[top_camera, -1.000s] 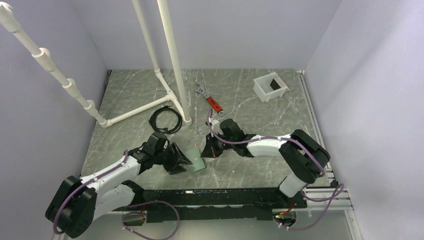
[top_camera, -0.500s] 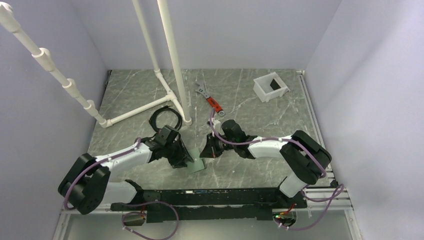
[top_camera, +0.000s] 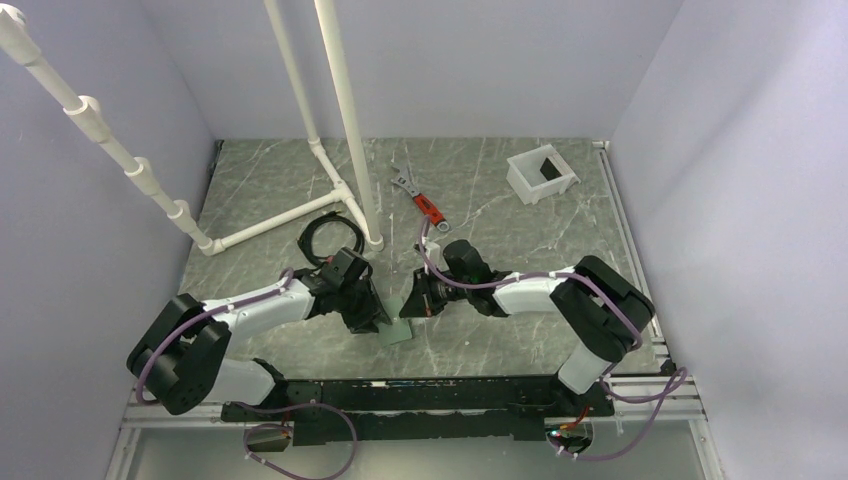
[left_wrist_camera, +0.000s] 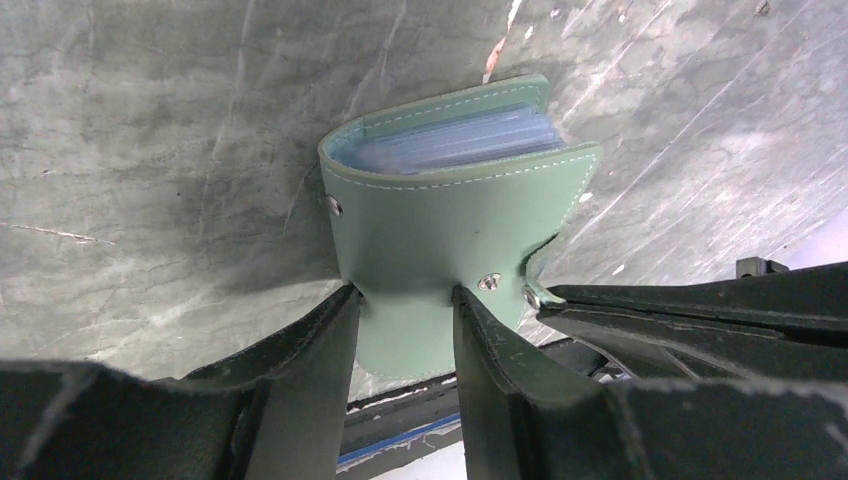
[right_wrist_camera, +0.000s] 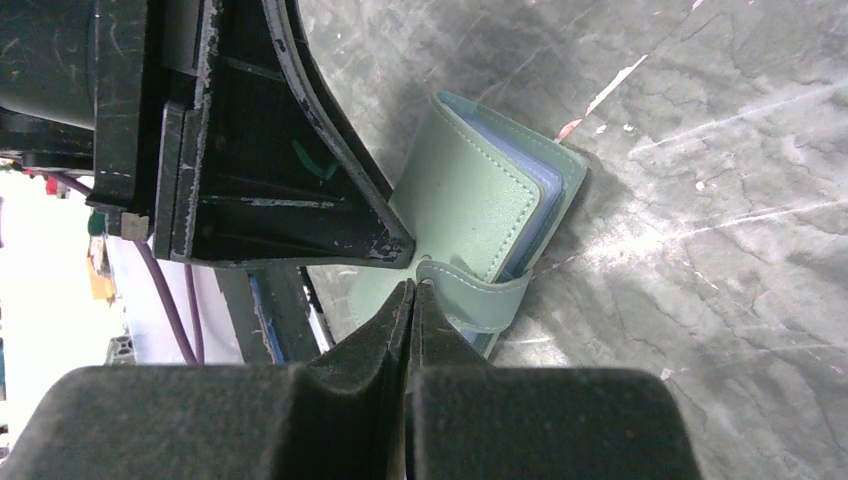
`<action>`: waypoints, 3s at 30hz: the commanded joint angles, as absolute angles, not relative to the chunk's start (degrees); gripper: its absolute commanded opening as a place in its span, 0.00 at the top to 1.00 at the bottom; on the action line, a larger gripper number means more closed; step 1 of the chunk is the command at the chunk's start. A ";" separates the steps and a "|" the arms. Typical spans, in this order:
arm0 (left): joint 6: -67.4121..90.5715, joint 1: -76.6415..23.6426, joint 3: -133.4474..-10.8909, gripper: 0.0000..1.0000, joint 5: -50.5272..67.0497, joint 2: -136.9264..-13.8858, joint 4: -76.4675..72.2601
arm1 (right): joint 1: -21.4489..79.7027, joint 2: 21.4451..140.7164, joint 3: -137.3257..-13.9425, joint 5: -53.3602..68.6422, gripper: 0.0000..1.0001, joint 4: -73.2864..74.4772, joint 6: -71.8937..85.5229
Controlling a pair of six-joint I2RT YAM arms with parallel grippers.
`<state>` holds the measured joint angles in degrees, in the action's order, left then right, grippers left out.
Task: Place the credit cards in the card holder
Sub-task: Close the card holder at the center of the board.
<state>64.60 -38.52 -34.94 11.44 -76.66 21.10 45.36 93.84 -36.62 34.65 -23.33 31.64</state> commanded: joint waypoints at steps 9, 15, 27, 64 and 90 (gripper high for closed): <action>65.65 -39.51 -35.07 0.56 9.35 -77.07 19.25 | 45.98 97.20 -37.06 40.86 1.00 -32.21 35.39; 66.06 -39.55 -34.82 0.58 10.08 -77.77 17.80 | 45.97 98.23 -37.04 41.27 1.00 -32.90 36.24; 66.14 -39.55 -34.63 0.59 10.20 -78.02 17.24 | 46.73 98.94 -38.94 38.56 1.00 -27.89 34.30; 67.49 -39.46 -31.47 0.70 7.77 -78.37 16.35 | 53.56 105.08 -49.57 24.81 1.00 -0.54 20.19; 64.73 -39.49 -28.63 0.59 6.72 -64.26 20.32 | 41.40 115.28 -56.85 38.52 1.00 -2.07 30.82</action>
<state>66.81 -38.89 -27.51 8.60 -67.66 16.32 42.57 116.22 -56.21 57.10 -10.13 41.10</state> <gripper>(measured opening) 0.361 0.006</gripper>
